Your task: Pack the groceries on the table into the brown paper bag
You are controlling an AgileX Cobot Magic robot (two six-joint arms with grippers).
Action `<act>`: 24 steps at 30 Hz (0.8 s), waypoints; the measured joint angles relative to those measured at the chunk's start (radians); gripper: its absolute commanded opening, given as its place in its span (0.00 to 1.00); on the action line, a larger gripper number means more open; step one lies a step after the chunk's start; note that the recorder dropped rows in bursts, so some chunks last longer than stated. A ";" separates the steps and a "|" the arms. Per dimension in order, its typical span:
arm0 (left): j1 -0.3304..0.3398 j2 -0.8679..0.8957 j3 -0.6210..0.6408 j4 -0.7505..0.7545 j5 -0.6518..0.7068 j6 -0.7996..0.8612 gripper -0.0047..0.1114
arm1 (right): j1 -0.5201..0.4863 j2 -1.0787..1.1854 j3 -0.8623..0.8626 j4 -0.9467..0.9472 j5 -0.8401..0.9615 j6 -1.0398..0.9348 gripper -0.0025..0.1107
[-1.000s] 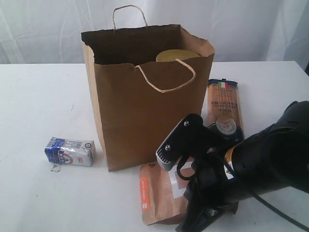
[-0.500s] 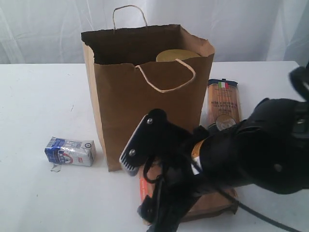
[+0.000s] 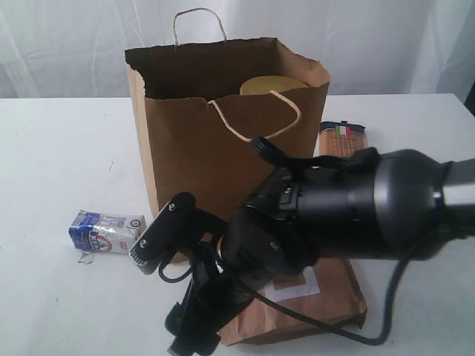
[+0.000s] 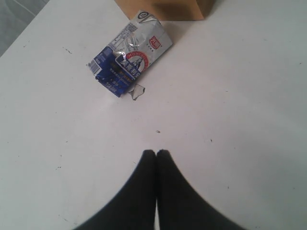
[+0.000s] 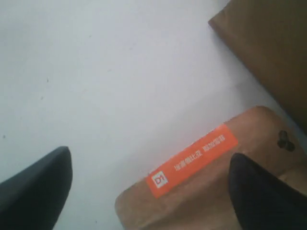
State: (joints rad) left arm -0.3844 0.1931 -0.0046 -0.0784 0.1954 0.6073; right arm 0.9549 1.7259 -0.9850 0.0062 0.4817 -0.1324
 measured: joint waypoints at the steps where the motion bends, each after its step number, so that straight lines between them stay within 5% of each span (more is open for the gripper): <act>1: 0.000 0.000 0.000 0.000 0.000 0.000 0.04 | 0.000 0.015 -0.021 0.000 0.019 0.027 0.72; 11: 0.000 0.000 0.000 0.000 0.000 0.000 0.04 | 0.002 0.161 -0.169 -0.079 0.240 0.224 0.70; 24: 0.000 0.000 0.000 0.000 0.000 0.000 0.04 | 0.002 0.204 -0.222 -0.192 0.372 0.244 0.70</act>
State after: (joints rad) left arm -0.3844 0.1931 -0.0046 -0.0784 0.1954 0.6073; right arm 0.9571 1.9300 -1.2070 -0.1857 0.8536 0.1113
